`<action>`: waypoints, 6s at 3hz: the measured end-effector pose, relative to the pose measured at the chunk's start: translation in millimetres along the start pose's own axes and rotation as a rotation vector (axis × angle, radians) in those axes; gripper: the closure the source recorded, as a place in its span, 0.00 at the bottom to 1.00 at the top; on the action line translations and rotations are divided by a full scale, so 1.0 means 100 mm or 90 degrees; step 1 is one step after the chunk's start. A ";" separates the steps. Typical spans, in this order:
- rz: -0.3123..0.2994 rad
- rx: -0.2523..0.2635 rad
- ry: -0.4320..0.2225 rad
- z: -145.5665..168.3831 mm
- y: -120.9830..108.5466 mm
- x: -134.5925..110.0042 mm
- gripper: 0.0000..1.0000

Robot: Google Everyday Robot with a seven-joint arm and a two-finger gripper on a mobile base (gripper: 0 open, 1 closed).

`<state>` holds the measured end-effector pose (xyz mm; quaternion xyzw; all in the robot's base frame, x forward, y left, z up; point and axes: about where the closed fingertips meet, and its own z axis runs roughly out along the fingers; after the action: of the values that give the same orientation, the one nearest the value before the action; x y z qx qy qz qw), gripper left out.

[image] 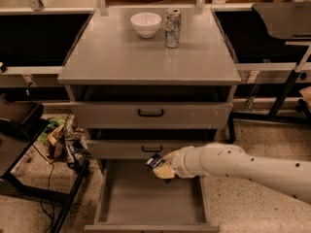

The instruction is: Place rxbar blueberry into bottom drawer

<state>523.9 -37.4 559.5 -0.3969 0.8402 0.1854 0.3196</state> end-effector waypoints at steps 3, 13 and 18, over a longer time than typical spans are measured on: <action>0.077 -0.026 -0.043 0.76 -0.14 0.64 1.00; 0.201 -0.010 0.017 2.62 -1.23 2.48 0.00; 0.123 0.057 0.103 1.27 -0.86 1.69 0.00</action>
Offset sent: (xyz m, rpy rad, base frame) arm 0.0200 -0.0112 -0.0443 0.0775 -0.0286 -0.0552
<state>559.4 -111.5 346.8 -0.3135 0.9049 0.1452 0.2485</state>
